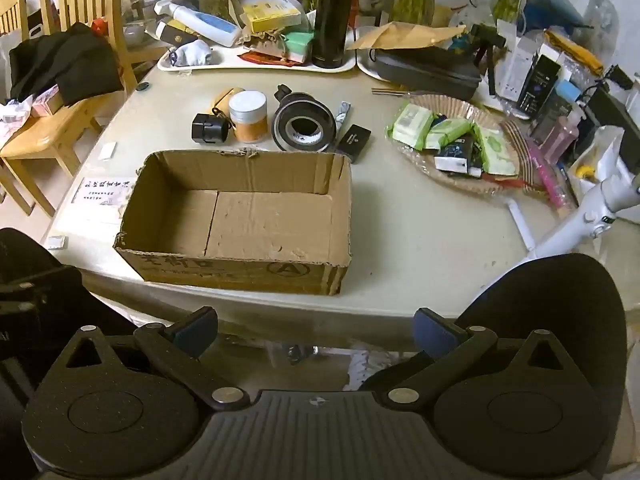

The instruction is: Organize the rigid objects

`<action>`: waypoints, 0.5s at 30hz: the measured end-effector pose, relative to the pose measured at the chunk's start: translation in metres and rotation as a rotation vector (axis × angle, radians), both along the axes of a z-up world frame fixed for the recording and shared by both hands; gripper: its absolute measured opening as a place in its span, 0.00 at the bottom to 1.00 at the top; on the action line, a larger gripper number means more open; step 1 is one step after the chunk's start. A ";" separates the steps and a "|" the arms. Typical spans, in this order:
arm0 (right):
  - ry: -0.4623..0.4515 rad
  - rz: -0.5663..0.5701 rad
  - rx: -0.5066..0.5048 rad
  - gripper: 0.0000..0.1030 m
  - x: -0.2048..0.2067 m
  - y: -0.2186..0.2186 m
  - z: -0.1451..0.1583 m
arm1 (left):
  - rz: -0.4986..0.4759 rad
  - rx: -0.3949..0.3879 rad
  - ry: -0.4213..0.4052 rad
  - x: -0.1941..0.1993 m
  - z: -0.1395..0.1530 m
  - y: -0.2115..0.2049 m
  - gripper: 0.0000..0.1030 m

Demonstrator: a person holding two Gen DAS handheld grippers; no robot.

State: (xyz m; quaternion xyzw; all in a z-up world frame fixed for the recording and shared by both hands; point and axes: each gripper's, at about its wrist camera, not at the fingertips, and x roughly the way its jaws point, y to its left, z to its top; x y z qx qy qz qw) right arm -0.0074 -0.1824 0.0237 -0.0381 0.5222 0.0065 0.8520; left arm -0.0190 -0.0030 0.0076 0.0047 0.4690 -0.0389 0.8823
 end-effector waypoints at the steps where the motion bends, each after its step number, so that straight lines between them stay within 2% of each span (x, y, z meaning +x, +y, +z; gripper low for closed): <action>1: -0.002 0.001 0.015 1.00 -0.003 -0.004 0.002 | -0.003 -0.002 0.001 -0.001 0.000 0.001 1.00; 8: -0.015 0.013 0.001 1.00 -0.004 0.009 0.009 | 0.003 -0.015 -0.003 0.003 0.006 0.004 1.00; 15: -0.026 0.009 -0.001 1.00 0.004 0.002 0.010 | -0.001 -0.011 -0.002 0.011 0.006 0.003 1.00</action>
